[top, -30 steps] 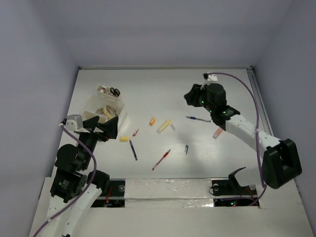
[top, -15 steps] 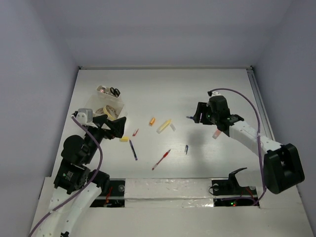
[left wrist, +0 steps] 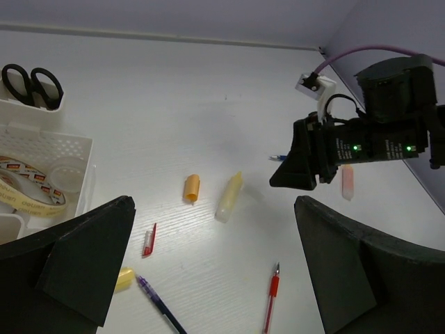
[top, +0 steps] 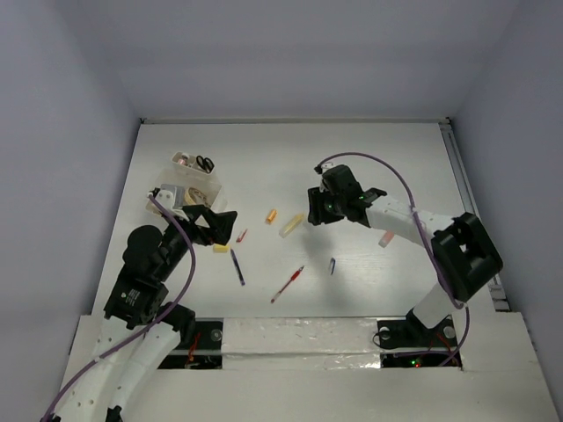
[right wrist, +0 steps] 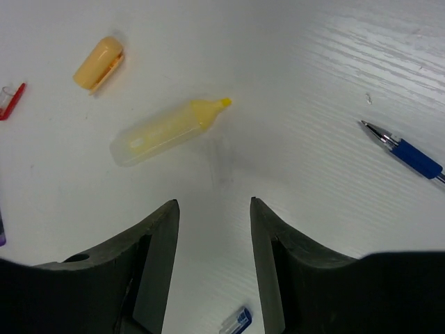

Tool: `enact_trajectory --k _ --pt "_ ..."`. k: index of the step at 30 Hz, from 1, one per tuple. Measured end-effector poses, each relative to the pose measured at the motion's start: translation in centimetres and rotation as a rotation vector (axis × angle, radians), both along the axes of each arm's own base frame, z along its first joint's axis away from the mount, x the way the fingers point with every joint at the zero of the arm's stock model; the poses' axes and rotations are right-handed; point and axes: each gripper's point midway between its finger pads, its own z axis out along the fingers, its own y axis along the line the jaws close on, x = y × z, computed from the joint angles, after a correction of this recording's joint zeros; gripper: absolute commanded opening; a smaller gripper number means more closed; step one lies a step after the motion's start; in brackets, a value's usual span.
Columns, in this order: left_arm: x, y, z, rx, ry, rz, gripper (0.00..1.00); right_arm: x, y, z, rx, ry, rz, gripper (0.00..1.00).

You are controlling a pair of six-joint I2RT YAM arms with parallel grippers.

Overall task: Sort the stationery into containers
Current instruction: Pick up the pen from the center of the board.

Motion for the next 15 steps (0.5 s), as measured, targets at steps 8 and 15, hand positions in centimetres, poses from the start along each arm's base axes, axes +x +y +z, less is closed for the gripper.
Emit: enact_trajectory --k 8,15 --pt "0.1 -0.2 -0.3 0.007 0.010 -0.011 0.99 1.8 0.7 -3.0 -0.122 0.054 0.033 0.49" --pt "0.3 0.0 -0.4 0.008 0.014 -0.003 0.99 2.1 0.6 -4.0 -0.199 0.049 0.034 0.48"
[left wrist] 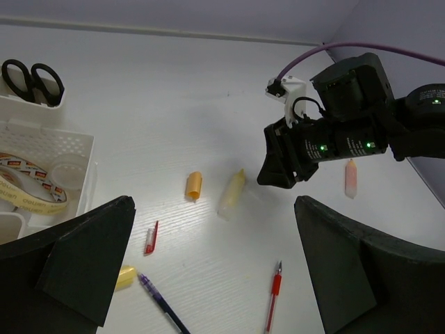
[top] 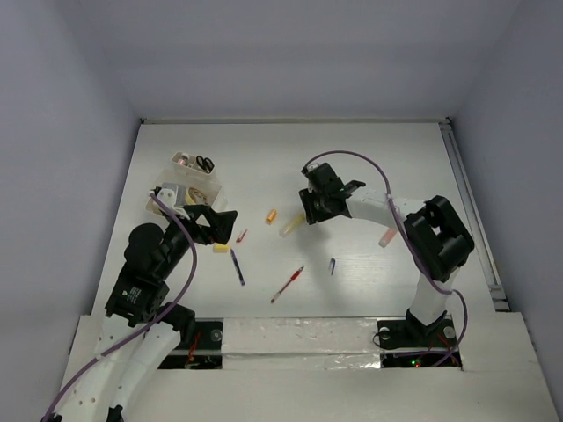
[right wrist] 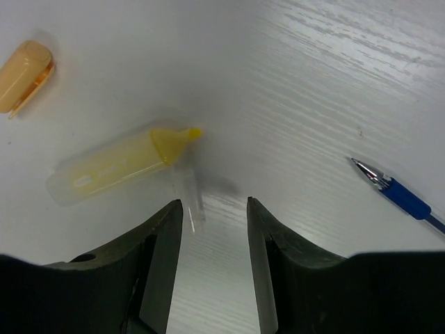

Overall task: Sort the stationery into containers
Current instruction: Pick up the pen from the center of the board.

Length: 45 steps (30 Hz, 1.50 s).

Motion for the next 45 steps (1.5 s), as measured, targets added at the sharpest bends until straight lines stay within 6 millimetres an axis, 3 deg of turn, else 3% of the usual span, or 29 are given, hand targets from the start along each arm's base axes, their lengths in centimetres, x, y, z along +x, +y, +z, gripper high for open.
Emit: enact_trajectory --k 5,12,15,19,24,28,30,37,39,45 --pt "0.1 0.0 -0.1 0.003 0.003 -0.001 0.99 0.8 -2.1 -0.1 -0.067 -0.020 -0.041 0.52" --pt "0.0 -0.2 -0.1 0.003 0.004 -0.010 0.99 3.5 -9.9 1.4 -0.136 -0.029 -0.164 0.57" --pt "0.0 -0.3 -0.2 0.005 0.009 -0.017 0.99 3.7 -11.9 1.4 -0.164 -0.009 -0.151 0.60" --pt "0.2 -0.5 -0.6 0.009 0.023 -0.024 0.98 3.3 -11.8 1.5 -0.184 0.015 -0.044 0.67" --pt "0.3 -0.5 -0.7 0.011 0.029 -0.023 0.98 4.2 -10.3 1.4 -0.166 0.041 0.085 0.65" --pt "0.3 -0.5 -0.8 0.012 0.031 -0.022 0.98 4.9 -9.9 -0.7 -0.162 0.087 0.136 0.61" --pt "0.3 -0.5 -0.8 0.012 0.030 -0.022 0.98 4.7 -9.9 -2.3 -0.165 0.123 0.152 0.53" --pt "0.4 -0.4 -0.7 0.013 0.027 -0.021 0.98 5.0 -9.9 -2.2 -0.150 0.120 0.161 0.06" --pt "0.4 -0.4 -0.7 0.013 0.025 -0.021 0.98 5.1 -9.9 -2.2 -0.142 0.119 0.159 0.00" --pt "0.3 -0.4 -0.5 0.011 0.019 -0.021 0.98 5.5 -9.6 -2.0 -0.125 0.105 0.152 0.00"
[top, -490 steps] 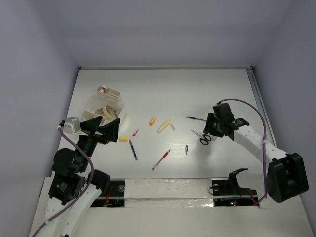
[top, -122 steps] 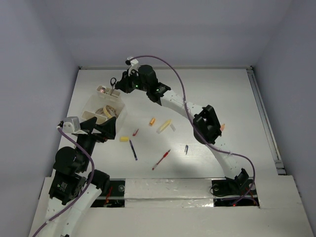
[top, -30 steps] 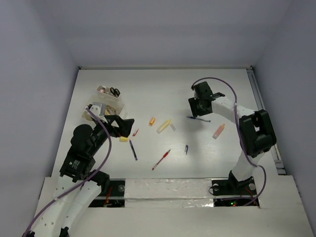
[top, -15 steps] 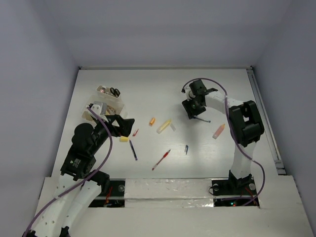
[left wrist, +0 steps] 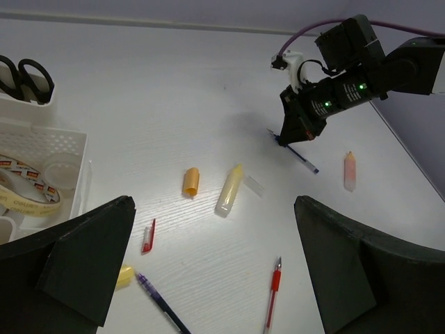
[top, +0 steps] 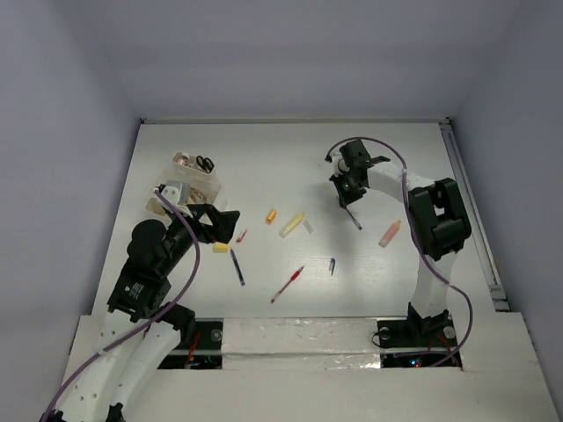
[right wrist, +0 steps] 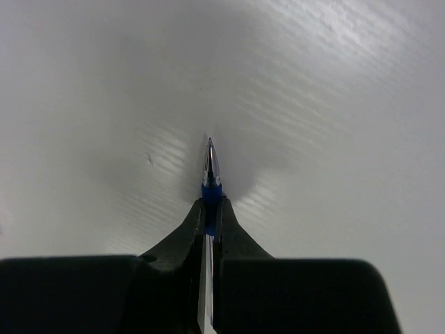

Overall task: Sort the stationery into containers
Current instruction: Pick up the pen from the center of the board.

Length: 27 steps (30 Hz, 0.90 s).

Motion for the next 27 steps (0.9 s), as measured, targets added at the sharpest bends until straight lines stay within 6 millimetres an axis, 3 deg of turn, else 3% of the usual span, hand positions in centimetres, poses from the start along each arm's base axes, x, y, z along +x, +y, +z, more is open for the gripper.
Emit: enact_trajectory --k 4,7,10,13,16,20,27 --pt "-0.1 -0.7 0.1 -0.015 0.000 -0.038 0.98 1.6 1.4 1.2 0.084 -0.070 -0.054 0.00" --pt "-0.2 -2.4 0.0 -0.055 0.020 -0.123 0.97 1.1 3.4 4.9 0.246 -0.151 -0.089 0.00" --pt "-0.3 -4.6 -1.3 -0.104 0.078 -0.225 0.97 -1.0 6.5 10.8 0.445 -0.258 -0.074 0.00" --pt "-0.5 -6.0 -2.4 -0.152 0.136 -0.294 0.97 -4.6 12.0 17.8 0.684 -0.373 0.016 0.00" --pt "-0.6 -7.2 -3.1 -0.201 0.179 -0.349 0.96 -8.8 16.7 22.0 0.877 -0.385 0.108 0.00" --pt "-1.2 -8.7 -2.4 -0.249 0.175 -0.420 0.93 -12.3 20.5 23.5 1.025 -0.313 0.170 0.00" --pt "-1.4 -9.5 -2.1 -0.260 0.170 -0.436 0.86 -13.6 22.1 25.8 1.167 -0.290 0.163 0.00"
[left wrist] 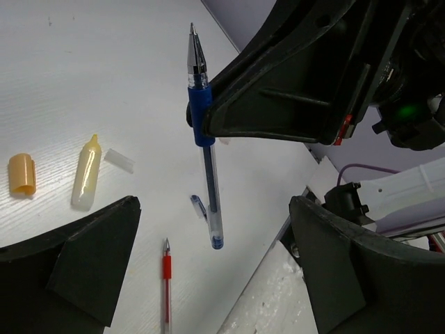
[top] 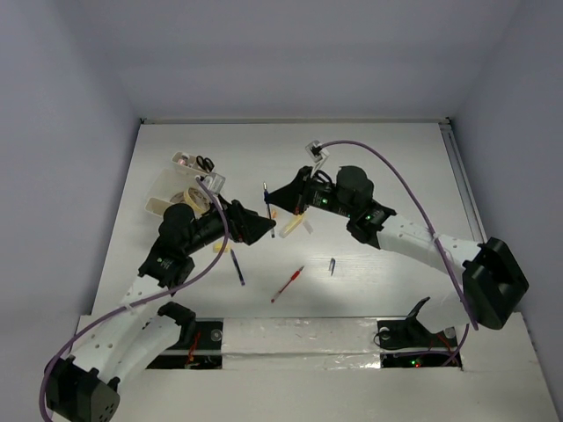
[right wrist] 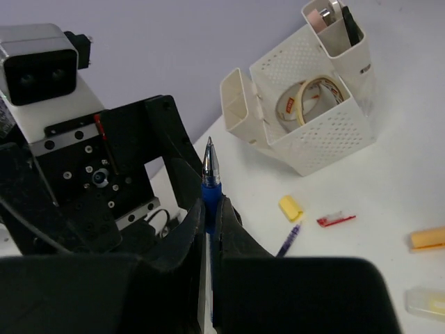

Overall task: Sort the stationery into containers
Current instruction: Close the pen cap on the pen.

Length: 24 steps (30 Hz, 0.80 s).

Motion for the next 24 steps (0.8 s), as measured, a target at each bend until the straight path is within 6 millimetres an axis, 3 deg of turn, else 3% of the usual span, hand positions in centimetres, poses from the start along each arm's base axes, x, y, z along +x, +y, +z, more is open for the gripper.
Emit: enact_trajectory --k 2,3,6,10,16,21,22,23,24 --pt "0.2 0.0 0.0 -0.001 0.000 0.008 0.82 -0.1 0.1 0.3 0.032 0.008 0.000 0.00" --pt "0.3 0.0 0.0 0.000 0.000 0.012 0.74 -0.2 0.1 0.5 0.046 0.018 0.001 0.00" --pt "0.4 -0.1 0.0 -0.003 0.004 0.011 0.61 -0.5 0.4 1.3 0.093 0.029 0.020 0.00" --pt "0.4 -0.3 -0.2 -0.003 0.011 0.008 0.50 -0.7 1.0 1.7 0.138 0.046 0.050 0.00" --pt "0.5 -0.5 -0.4 -0.008 0.030 0.003 0.02 -1.2 1.8 1.3 0.155 0.075 0.087 0.00" --pt "0.6 -0.5 -0.2 -0.012 0.019 0.008 0.00 -1.3 1.8 1.4 0.160 0.079 0.091 0.00" --pt "0.6 -0.4 -0.2 -0.009 0.017 0.011 0.00 -1.3 1.8 1.4 0.160 0.080 0.091 0.04" --pt "0.6 -0.3 -0.2 -0.003 0.016 0.016 0.00 -1.3 1.8 1.3 0.158 0.082 0.090 0.20" --pt "0.6 -0.2 -0.2 0.005 0.014 0.022 0.00 -1.2 1.8 1.2 0.156 0.089 0.086 0.27"
